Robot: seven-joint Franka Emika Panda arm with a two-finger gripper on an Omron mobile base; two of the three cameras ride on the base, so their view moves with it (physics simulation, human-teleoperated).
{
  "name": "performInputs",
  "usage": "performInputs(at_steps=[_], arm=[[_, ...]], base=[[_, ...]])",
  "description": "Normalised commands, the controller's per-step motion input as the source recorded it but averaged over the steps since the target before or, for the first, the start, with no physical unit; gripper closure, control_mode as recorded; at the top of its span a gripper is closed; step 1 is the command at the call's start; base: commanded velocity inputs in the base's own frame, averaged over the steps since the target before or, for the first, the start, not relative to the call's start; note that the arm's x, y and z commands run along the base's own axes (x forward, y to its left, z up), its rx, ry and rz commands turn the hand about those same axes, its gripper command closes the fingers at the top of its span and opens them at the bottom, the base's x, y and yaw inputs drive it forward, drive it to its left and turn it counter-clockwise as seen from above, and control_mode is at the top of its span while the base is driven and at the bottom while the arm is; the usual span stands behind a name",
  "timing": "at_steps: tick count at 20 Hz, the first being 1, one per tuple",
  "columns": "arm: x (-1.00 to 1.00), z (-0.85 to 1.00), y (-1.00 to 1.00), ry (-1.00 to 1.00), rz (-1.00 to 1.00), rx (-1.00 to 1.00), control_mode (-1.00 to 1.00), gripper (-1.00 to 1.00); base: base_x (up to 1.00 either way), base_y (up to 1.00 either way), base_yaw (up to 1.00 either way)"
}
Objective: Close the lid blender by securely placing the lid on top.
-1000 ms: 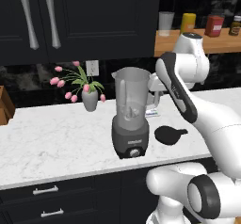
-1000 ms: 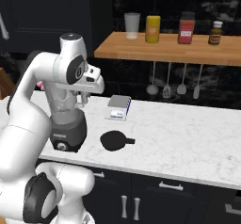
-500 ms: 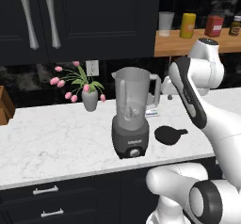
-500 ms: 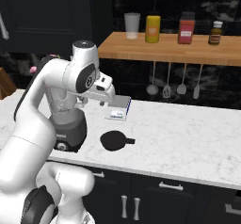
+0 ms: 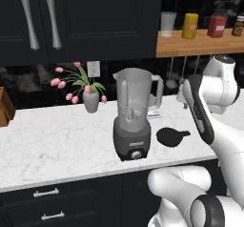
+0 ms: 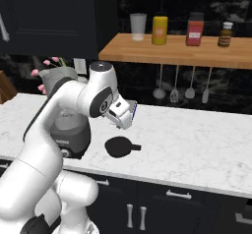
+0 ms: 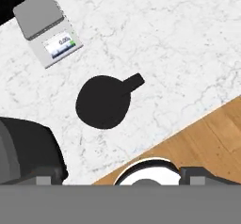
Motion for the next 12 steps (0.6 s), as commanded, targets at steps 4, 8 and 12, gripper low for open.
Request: performInputs(at_steps=[4,8,12], arm=[[-0.13,-0.44,-0.24,0.00,-0.54,0.07,-1.00,-1.00],[-0.01,-0.36,-0.41,0.00,-0.43,0.14,-1.00,-1.00],[0.00,-0.29,-0.46,0.00,-0.33,0.16,-1.00,-1.00]], base=[[0.00,0.00,0.00],[0.00,0.00,0.00],[0.00,0.00,0.00]])
